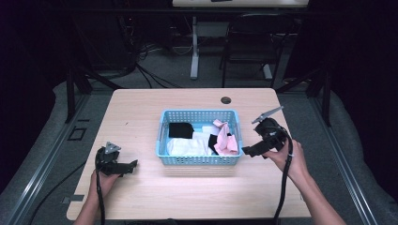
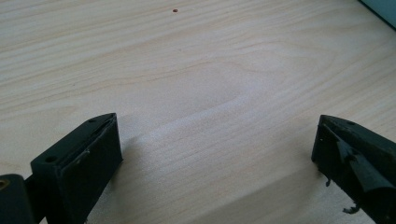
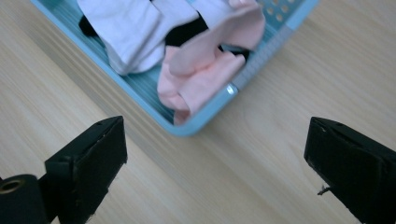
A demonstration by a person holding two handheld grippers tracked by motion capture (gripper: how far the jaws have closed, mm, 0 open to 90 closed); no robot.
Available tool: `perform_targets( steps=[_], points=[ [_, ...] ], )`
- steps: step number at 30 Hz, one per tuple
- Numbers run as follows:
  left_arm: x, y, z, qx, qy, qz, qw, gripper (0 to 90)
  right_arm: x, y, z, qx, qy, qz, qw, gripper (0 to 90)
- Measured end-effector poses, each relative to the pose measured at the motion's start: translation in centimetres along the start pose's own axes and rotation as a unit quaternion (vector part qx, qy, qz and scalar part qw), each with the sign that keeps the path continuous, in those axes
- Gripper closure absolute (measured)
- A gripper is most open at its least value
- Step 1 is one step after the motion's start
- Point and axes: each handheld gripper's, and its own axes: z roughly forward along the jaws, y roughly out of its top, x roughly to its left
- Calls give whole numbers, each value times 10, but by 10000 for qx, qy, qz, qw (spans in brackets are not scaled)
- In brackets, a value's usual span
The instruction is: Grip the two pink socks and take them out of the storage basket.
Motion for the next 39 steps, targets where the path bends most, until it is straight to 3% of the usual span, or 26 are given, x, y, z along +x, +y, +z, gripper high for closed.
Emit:
perform_targets(
  steps=[4, 5, 13, 16, 17, 25, 28, 38, 39],
  points=[
    [0, 0, 0, -11, 10, -2, 10000, 13, 11, 22, 12, 20, 123, -203, 9997, 60],
    [0, 0, 0, -11, 10, -2, 10000, 13, 13, 29, 18, 137, 195, -273, 9993, 60],
    [0, 0, 0, -16, 1, 6, 10000, 13, 19, 49, 62, 639, 381, -209, 9970, 148],
    [0, 0, 0, -6, -13, 10, 10000, 13, 19, 52, 75, 874, 305, -163, 9956, 177],
    [0, 0, 0, -4, -14, 12, 10000, 13, 20, 51, 80, 840, 310, -60, 9960, 197],
    [0, 0, 0, -13, -11, 12, 10000, 14, 18, 51, 97, 1265, 144, -13, 9919, 312],
    [0, 0, 0, -14, -10, 12, 10000, 13, 18, 50, 101, 1312, 15, 31, 9914, 374],
    [0, 0, 0, -13, -7, 14, 10000, 13, 23, 50, 109, 1476, -391, -120, 9882, 463],
    [0, 0, 0, -13, -7, 13, 10000, 13, 25, 49, 111, 1371, -435, -40, 9896, 472]
  ],
)
